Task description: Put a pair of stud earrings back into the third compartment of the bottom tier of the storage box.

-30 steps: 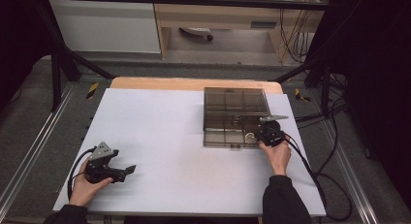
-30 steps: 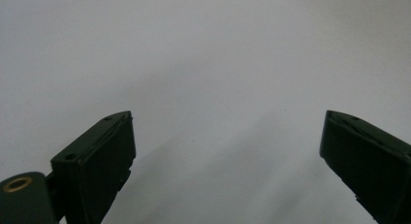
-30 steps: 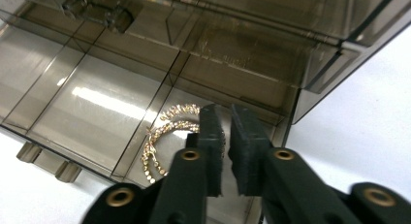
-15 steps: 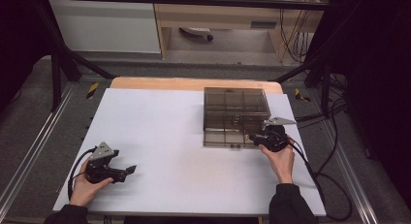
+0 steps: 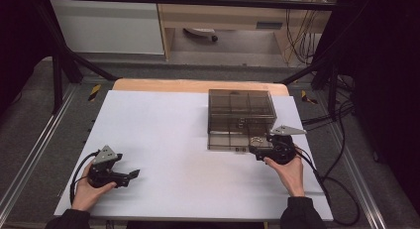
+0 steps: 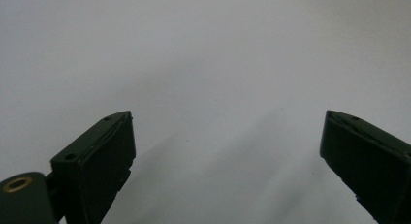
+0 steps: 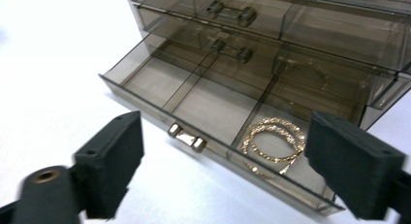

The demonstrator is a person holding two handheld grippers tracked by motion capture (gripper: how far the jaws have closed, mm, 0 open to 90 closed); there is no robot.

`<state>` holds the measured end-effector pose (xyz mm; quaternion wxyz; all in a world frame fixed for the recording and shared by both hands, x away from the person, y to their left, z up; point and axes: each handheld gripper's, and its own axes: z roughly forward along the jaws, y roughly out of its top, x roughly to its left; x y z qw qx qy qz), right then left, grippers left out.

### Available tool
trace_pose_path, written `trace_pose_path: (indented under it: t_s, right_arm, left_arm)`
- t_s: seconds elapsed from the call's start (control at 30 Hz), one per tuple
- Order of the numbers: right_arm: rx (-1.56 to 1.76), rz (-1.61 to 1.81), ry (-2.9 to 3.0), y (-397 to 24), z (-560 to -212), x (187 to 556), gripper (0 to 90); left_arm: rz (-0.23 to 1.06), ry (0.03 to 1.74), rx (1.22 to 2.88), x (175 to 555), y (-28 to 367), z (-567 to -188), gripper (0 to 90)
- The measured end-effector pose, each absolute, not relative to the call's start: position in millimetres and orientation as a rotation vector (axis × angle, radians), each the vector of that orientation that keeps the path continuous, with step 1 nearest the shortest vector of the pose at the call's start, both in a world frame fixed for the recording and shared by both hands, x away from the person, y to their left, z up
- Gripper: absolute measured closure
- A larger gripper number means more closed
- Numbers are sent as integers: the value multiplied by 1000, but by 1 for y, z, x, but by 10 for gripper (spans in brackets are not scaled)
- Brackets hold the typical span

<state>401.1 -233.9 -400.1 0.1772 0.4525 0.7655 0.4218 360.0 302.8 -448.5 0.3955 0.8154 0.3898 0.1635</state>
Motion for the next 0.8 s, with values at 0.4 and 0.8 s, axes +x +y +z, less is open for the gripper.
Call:
trace_pose_path:
  t_s: [0.4,0.8]
  right_arm:
    - [1238,1210,2170,-237,-407,383,28]
    - [1233,1258,2207,-257,-427,367,7]
  left_arm:
    - [409,987,2070,360,302,-449,55]
    - [409,980,2075,359,301,-449,54]
